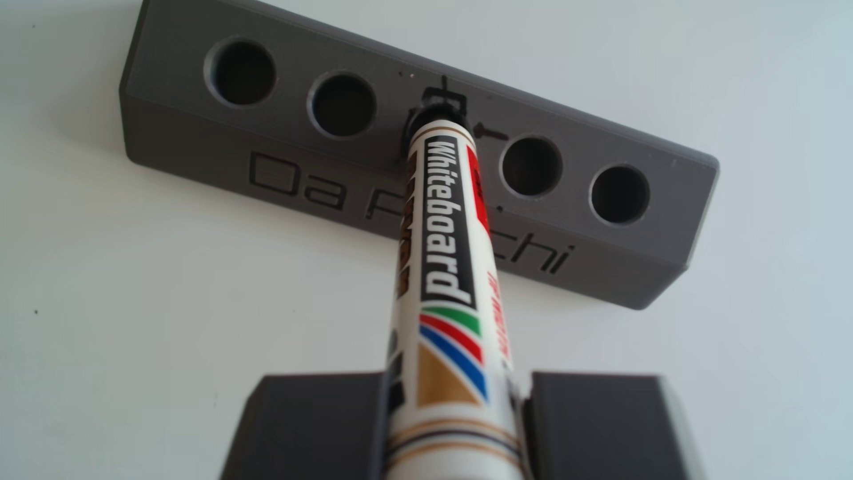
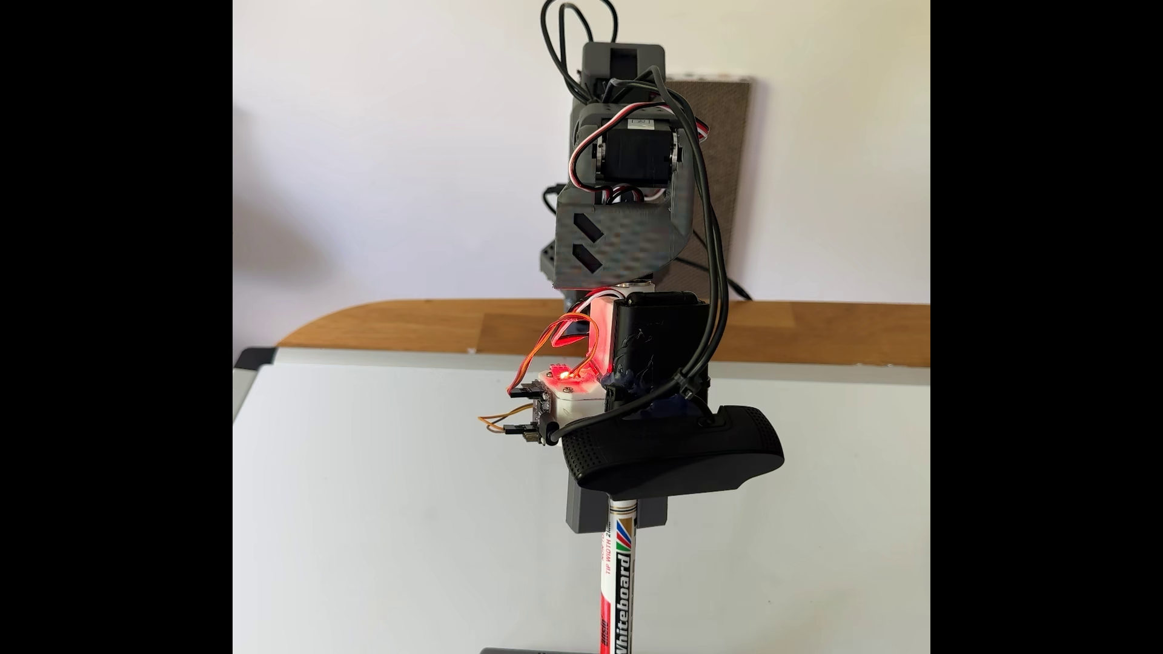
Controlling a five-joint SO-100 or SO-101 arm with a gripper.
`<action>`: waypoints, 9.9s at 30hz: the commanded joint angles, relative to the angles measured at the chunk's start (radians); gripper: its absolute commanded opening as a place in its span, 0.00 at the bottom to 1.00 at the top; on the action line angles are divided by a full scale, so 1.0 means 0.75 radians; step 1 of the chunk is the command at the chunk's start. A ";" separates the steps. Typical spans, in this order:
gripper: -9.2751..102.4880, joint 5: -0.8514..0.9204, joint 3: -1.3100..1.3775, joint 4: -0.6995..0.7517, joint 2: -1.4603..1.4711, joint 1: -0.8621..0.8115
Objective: Draw a face
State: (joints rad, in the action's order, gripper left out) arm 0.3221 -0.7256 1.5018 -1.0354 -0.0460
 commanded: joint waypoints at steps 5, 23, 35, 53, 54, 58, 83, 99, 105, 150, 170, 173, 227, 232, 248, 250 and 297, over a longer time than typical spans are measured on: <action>0.08 -0.014 0.104 -0.020 -0.049 -0.010; 0.08 -0.016 0.104 -0.027 -0.202 -0.002; 0.08 -0.014 0.104 0.078 -0.364 0.020; 0.08 -0.082 0.004 0.430 -0.855 0.067; 0.08 -0.082 -0.078 0.427 -0.892 0.088; 0.08 -0.082 -0.360 0.417 -0.959 0.188; 0.08 1.362 -0.607 0.170 -0.667 0.374; 0.08 1.362 -0.515 0.031 -0.475 0.399; 0.08 1.362 -0.528 0.033 -0.472 0.399; 0.08 1.376 -0.266 0.356 -0.654 0.229; 0.08 1.428 -0.372 0.252 -0.409 -0.041; 0.08 1.430 -0.370 0.235 -0.385 -0.041; 0.08 1.428 -0.491 0.395 -0.483 -0.108; 0.08 1.436 -0.493 0.419 -0.536 -0.110; 0.08 1.370 -0.591 0.411 -0.773 -0.059; 0.08 1.256 -0.591 0.415 -0.857 -0.004; 0.08 -0.063 -1.708 -0.172 -1.575 0.605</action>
State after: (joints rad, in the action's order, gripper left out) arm 0.2807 -2.0141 1.3959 -2.1829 0.4126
